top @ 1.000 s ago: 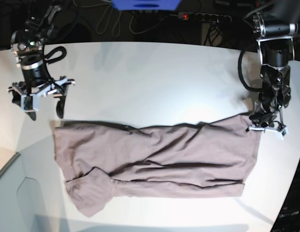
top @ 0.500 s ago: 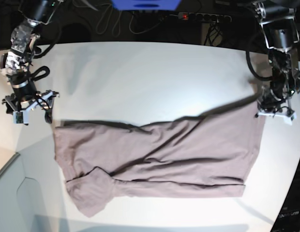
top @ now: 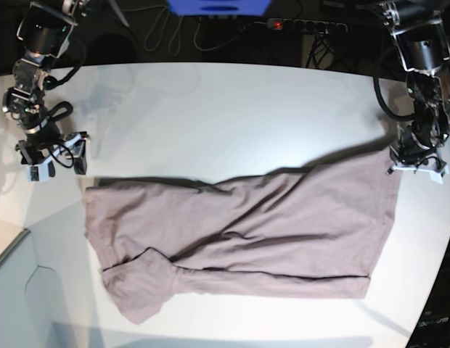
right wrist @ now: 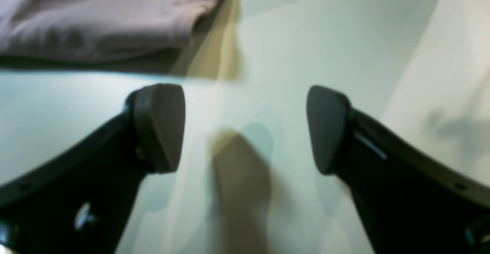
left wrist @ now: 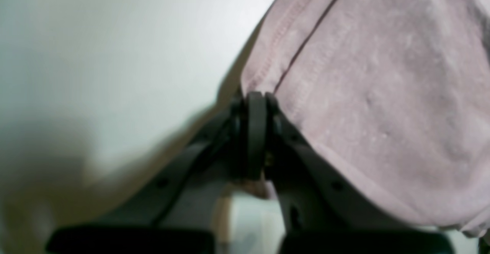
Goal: Layout the t-shirt on the table in an organized manner, then fold the t-shirt properly
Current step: 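Grasp the shirt's folded edge corners with both grippers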
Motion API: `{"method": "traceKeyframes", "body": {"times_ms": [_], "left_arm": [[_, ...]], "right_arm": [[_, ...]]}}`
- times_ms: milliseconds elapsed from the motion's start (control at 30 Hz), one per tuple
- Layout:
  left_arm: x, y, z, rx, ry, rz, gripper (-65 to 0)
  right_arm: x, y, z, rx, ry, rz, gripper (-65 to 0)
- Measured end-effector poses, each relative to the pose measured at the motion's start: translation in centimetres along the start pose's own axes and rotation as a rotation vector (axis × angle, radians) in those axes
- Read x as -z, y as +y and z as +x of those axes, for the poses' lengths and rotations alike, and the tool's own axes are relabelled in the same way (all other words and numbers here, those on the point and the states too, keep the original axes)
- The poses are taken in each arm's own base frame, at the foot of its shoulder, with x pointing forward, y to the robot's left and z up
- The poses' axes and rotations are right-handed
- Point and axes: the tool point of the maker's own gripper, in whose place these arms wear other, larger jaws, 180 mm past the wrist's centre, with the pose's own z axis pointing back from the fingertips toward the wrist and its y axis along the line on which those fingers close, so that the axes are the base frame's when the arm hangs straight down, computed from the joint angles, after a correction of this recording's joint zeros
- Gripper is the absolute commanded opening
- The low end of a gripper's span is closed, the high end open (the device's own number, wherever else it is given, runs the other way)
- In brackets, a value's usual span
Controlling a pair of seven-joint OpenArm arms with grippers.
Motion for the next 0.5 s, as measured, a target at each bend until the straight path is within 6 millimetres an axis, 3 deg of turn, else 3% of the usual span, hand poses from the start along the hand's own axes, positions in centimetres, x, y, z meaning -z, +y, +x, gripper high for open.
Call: {"method": "traceKeyframes", "body": {"times_ms": [133, 300, 400, 500], "left_arm": [[0.0, 0.0, 0.0, 0.0, 0.001, 0.0, -64.9], [0.0, 0.0, 0.0, -0.001, 0.0, -0.001, -64.9], [0.0, 0.0, 0.0, 0.0, -0.001, 0.0, -64.9], [0.0, 0.0, 0.0, 0.0, 0.0, 0.0, -64.9]], "right_arm": [[1.7, 0.2, 0.5, 0.022, 0.009, 0.024, -19.0], [2.9, 3.6, 0.1, -0.06, 0.054, 0.129, -19.1], [3.2, 4.4, 0.0, -0.074, 0.061, 0.15, -19.1], [3.9, 4.6, 1.3, -0.085, 0.044, 0.158, -19.1]]}}
